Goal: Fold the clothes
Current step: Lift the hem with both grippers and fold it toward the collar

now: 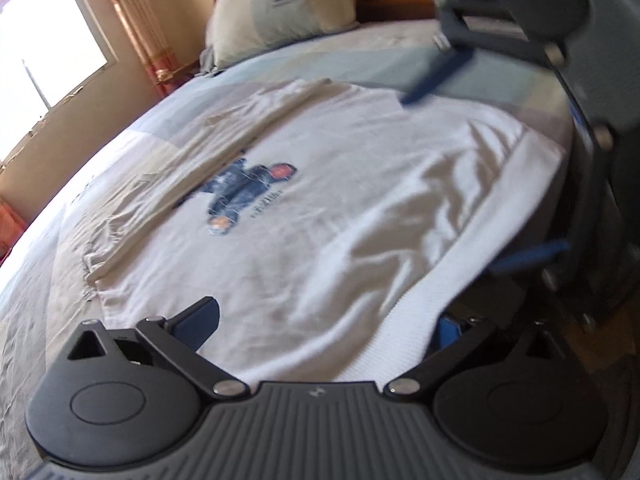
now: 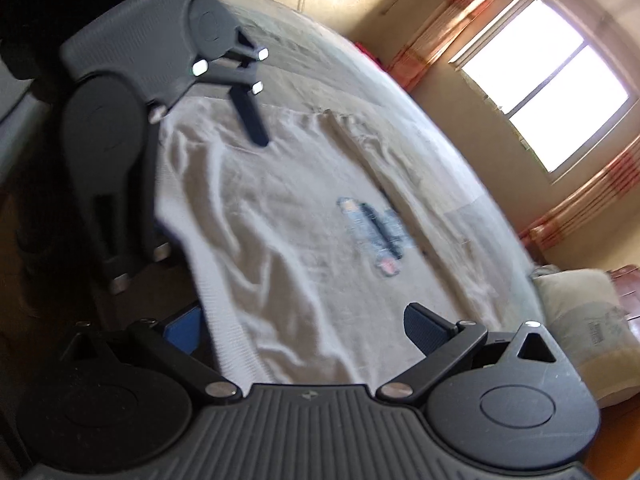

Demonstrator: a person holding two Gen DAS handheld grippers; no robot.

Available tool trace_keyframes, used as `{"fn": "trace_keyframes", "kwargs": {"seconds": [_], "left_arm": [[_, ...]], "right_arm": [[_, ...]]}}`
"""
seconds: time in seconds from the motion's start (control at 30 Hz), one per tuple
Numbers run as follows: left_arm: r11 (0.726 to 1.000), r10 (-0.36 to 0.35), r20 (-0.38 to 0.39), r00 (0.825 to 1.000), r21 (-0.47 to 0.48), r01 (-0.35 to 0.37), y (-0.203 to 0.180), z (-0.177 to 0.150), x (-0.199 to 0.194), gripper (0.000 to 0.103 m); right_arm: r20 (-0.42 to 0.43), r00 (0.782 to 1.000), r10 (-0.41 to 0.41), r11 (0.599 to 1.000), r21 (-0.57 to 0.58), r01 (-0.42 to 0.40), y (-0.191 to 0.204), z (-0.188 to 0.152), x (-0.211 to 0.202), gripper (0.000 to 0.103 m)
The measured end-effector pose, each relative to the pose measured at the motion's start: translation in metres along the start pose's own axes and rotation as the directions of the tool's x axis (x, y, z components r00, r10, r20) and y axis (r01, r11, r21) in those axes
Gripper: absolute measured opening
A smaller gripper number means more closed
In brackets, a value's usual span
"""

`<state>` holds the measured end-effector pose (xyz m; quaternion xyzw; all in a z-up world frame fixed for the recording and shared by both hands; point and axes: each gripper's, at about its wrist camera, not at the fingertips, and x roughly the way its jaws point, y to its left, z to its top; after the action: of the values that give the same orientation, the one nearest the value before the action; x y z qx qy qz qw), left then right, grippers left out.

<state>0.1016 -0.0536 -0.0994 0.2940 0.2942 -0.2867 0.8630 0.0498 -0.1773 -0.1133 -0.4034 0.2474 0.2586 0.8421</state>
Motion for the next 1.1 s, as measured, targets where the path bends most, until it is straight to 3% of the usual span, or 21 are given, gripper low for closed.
{"fn": "trace_keyframes", "kwargs": {"seconds": [0.1,0.27,0.33,0.47,0.7,0.87,1.1], "left_arm": [[1.000,-0.008,0.018,1.000,-0.006,0.008,0.005,0.003,-0.005,0.102],[0.999,0.007,0.018,1.000,0.045,-0.008,0.001,0.002,-0.005,0.102],[0.996,0.032,0.023,0.999,0.082,-0.034,-0.006,0.001,-0.003,0.102],[0.984,0.082,0.036,0.996,0.155,-0.087,-0.019,0.000,0.003,0.102],[0.945,0.166,0.068,0.984,0.275,-0.178,-0.040,-0.002,0.011,0.102],[0.924,0.227,0.082,0.970,0.298,-0.241,-0.033,-0.016,0.008,0.102],[0.910,0.293,0.051,0.955,0.291,-0.294,-0.014,-0.029,0.003,0.102]], "right_arm": [[-0.010,1.000,0.005,1.000,0.011,-0.005,0.004,0.000,0.007,0.103],[-0.030,0.988,-0.150,0.989,0.007,0.150,0.006,-0.005,0.023,0.103],[-0.043,0.984,-0.174,0.984,0.029,0.175,0.000,-0.008,0.022,0.103],[-0.043,0.985,-0.168,0.981,0.087,0.171,-0.009,-0.010,0.017,0.103],[-0.055,0.984,-0.172,0.982,0.076,0.176,-0.002,-0.012,0.023,0.103],[-0.064,0.980,-0.188,0.979,0.073,0.193,0.001,-0.016,0.021,0.103],[-0.139,0.965,-0.222,0.968,0.083,0.235,-0.014,-0.027,0.021,0.103]]}}
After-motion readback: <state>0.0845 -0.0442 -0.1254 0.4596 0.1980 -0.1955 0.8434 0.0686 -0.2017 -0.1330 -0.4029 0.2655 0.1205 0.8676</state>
